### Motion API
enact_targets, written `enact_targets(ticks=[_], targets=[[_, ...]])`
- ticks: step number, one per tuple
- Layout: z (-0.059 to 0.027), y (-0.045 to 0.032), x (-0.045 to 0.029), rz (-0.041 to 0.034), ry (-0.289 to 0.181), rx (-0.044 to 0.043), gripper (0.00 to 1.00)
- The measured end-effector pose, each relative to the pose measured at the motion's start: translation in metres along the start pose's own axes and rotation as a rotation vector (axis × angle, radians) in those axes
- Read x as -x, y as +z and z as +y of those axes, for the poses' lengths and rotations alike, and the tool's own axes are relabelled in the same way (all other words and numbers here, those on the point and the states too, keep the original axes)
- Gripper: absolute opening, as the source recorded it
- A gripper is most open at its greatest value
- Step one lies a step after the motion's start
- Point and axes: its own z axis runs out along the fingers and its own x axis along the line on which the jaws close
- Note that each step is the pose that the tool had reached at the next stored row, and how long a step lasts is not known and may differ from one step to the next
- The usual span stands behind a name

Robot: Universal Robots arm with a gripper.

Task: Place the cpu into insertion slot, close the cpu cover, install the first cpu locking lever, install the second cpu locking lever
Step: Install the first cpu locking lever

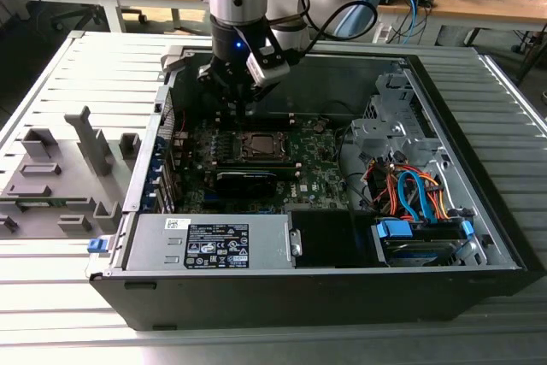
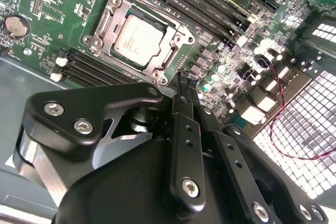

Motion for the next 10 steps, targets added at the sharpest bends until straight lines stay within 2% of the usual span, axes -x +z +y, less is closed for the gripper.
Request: enact_targets(ticks=[10], targets=[[0.0, -0.0027, -0.0001, 0.0, 0.0, 0.0, 0.11]])
